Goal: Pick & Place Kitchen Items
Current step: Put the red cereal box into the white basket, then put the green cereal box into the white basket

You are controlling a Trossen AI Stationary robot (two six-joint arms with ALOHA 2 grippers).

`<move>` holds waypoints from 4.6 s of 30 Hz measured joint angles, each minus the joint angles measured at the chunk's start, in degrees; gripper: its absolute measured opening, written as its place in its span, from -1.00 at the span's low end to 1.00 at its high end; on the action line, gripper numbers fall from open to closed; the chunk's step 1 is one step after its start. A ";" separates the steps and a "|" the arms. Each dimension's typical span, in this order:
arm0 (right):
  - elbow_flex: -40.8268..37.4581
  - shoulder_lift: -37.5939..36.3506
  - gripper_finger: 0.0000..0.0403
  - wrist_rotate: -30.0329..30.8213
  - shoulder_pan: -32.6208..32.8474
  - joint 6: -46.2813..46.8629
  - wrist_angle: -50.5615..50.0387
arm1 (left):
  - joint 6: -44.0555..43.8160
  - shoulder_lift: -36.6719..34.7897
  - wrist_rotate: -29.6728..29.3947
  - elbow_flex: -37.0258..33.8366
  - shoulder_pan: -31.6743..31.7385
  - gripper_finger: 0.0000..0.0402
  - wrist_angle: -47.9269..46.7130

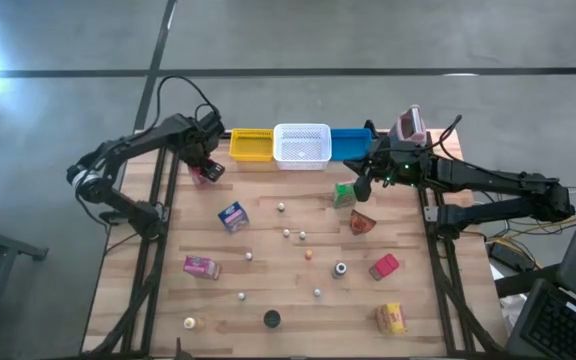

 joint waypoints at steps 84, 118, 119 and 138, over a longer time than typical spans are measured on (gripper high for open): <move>0.12 -2.27 -0.96 -0.68 -4.55 3.61 -1.62 | 40.99 41.93 8.21 56.70 -9.61 -0.02 9.09; -0.46 -2.29 -0.96 -0.70 -4.55 2.51 -1.90 | 43.54 44.66 -0.30 56.79 -12.13 0.24 11.09; -0.46 -2.29 -0.96 -0.70 -4.55 2.51 -1.90 | 43.54 44.65 -0.36 56.79 -12.11 0.27 11.10; -0.46 -2.30 -0.96 -0.07 -4.55 1.01 -1.86 | 39.30 40.58 0.97 75.59 -12.00 0.44 -3.95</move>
